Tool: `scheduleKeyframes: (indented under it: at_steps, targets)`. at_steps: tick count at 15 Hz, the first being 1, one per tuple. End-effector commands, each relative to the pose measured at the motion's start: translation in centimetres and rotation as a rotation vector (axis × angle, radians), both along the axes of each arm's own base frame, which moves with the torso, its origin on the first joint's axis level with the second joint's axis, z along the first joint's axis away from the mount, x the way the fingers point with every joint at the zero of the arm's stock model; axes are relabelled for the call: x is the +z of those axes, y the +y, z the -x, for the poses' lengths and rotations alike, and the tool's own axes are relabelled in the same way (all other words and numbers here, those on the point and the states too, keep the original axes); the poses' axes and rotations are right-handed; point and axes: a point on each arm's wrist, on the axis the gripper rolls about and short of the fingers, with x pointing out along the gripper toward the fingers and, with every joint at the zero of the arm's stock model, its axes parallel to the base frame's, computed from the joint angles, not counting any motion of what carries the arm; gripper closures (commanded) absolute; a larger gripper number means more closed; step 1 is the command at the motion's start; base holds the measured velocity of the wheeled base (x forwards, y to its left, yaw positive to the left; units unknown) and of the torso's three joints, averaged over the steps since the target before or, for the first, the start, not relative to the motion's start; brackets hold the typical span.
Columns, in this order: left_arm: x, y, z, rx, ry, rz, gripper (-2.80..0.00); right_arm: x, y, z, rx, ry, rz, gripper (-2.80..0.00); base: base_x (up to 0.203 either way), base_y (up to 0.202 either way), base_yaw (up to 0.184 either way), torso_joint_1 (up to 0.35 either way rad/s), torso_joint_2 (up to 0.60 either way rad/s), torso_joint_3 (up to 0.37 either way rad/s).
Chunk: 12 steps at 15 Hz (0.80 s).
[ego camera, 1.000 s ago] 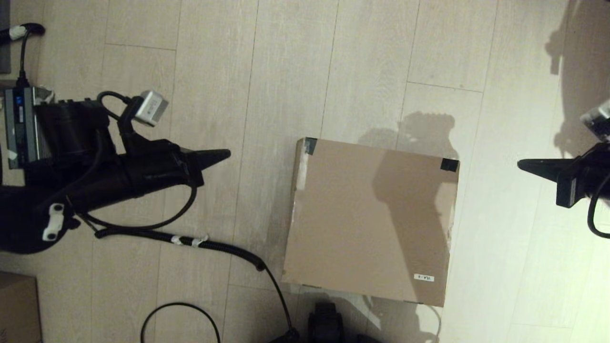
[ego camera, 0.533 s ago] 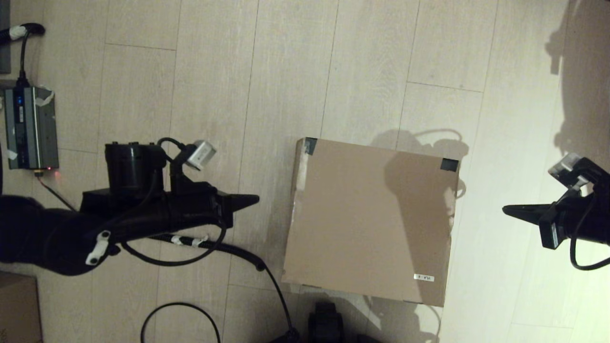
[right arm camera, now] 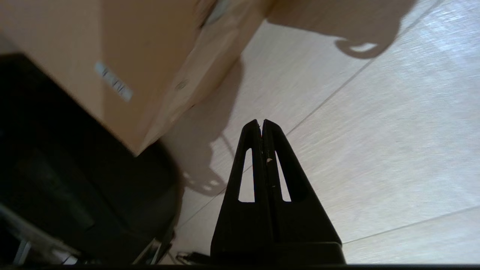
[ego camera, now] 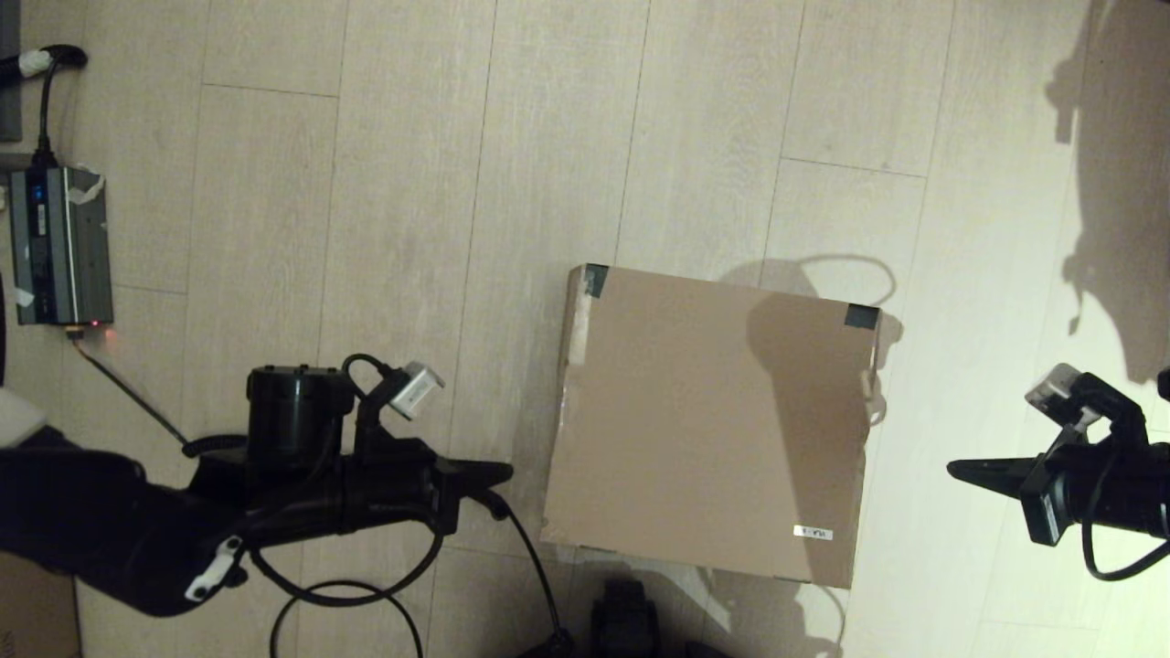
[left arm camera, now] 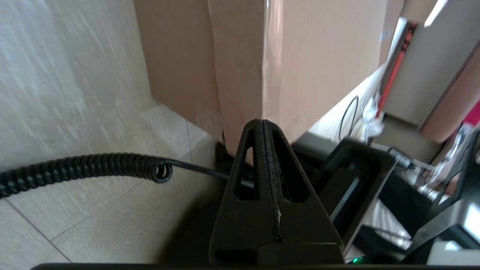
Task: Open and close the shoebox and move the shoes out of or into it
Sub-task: Open the shoe box
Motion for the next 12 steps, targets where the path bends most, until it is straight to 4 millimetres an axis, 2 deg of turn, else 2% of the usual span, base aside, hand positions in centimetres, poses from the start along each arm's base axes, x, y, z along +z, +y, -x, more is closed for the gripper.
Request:
scheduleKeyframes:
  at_steps: [1, 5, 8, 12]
  targets:
    - [-1.7, 0.0, -0.2, -0.013, 0.024, -0.021, 0.0, -1.2, 0.3, 0.4, 0.031, 0.034, -0.004, 0.0, 0.0, 0.0, 0.0, 0.0, 0.0, 0.0]
    - [-3.6, -0.6, -1.2, -0.029, 0.01, -0.029, 0.0, -2.8, 1.8, -1.0, 0.144, 0.038, -0.035, 0.0, 0.0, 0.0, 0.0, 0.0, 0.0, 0.0]
    - [-5.2, -1.1, -2.2, -0.041, -0.023, -0.027, 0.0, -4.5, 2.1, -2.4, 0.167, -0.008, -0.023, 0.0, 0.0, 0.0, 0.0, 0.0, 0.0, 0.0]
    - [-5.7, -1.2, -2.2, -0.057, -0.021, -0.03, 0.0, -5.6, 2.3, -1.1, 0.165, 0.024, -0.029, 0.0, 0.0, 0.0, 0.0, 0.0, 0.0, 0.0]
